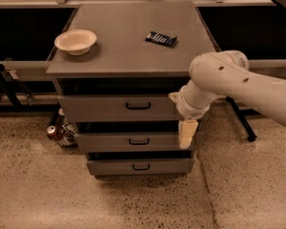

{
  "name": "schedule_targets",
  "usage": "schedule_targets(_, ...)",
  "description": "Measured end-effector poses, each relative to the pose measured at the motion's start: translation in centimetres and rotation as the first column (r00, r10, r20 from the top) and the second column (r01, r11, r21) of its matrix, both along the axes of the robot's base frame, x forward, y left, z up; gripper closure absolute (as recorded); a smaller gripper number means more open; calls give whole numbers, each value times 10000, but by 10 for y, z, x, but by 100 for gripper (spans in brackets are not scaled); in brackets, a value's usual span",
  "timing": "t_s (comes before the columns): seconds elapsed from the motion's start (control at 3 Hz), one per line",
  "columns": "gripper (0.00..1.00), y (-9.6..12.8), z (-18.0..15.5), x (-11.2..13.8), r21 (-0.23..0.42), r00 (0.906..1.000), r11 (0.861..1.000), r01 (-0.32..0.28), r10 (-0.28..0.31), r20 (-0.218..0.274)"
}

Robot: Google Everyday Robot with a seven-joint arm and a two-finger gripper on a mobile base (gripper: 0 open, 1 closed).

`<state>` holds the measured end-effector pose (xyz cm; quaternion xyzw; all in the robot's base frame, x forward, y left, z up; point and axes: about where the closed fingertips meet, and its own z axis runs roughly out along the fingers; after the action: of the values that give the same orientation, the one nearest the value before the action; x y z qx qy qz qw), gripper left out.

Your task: Open top drawer

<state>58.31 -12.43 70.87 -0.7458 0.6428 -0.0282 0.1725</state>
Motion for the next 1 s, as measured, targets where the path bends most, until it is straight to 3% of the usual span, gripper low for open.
schedule_targets(0.33, 0, -5, -13, 22, -418, 9989, 9990, -185, 203, 434)
schedule_targets(1.0, 0, -11, -25, 58, -564, 9941, 9980, -268, 326, 1031)
